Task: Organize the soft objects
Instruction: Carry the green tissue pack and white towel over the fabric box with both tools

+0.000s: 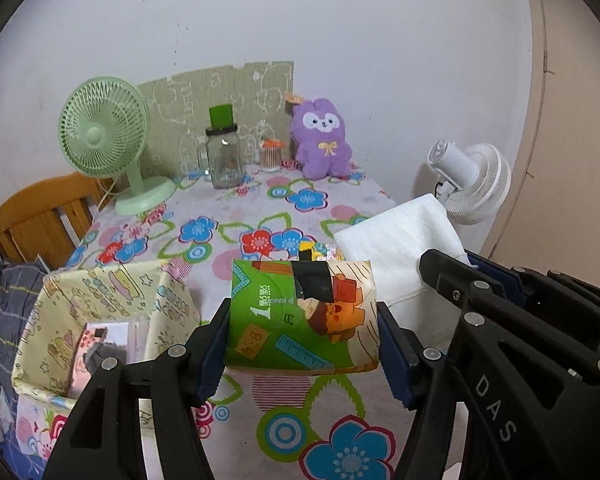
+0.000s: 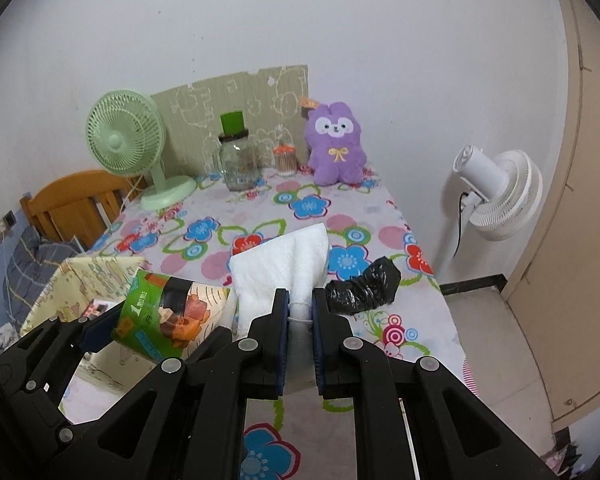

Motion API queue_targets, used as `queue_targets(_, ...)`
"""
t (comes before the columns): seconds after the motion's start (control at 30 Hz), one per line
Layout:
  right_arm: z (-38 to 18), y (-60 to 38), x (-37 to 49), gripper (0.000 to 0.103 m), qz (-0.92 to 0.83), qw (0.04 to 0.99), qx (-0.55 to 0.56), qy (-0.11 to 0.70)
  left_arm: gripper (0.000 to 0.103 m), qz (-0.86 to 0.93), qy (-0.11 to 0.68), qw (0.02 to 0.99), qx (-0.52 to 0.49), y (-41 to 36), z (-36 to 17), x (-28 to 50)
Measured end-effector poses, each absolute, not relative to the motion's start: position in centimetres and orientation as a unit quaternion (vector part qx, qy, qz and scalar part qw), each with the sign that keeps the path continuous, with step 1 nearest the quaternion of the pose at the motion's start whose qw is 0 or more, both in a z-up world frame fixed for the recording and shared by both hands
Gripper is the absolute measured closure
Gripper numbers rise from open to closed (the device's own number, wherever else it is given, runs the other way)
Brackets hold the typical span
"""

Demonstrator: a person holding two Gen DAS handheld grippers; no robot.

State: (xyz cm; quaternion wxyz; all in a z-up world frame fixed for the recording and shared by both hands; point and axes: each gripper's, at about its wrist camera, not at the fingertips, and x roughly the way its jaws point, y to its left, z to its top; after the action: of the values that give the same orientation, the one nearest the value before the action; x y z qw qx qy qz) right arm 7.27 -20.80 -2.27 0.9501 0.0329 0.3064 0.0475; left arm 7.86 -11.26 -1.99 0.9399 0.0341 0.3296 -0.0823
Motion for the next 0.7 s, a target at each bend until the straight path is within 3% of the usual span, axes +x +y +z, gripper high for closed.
queue_targets(0.7,0.6,-18.7,4.9,0.09,0.045,0.959,0.026,0.278,0.035,-0.086,0.295,0.951,0.04,-8.9,0.5,5.9)
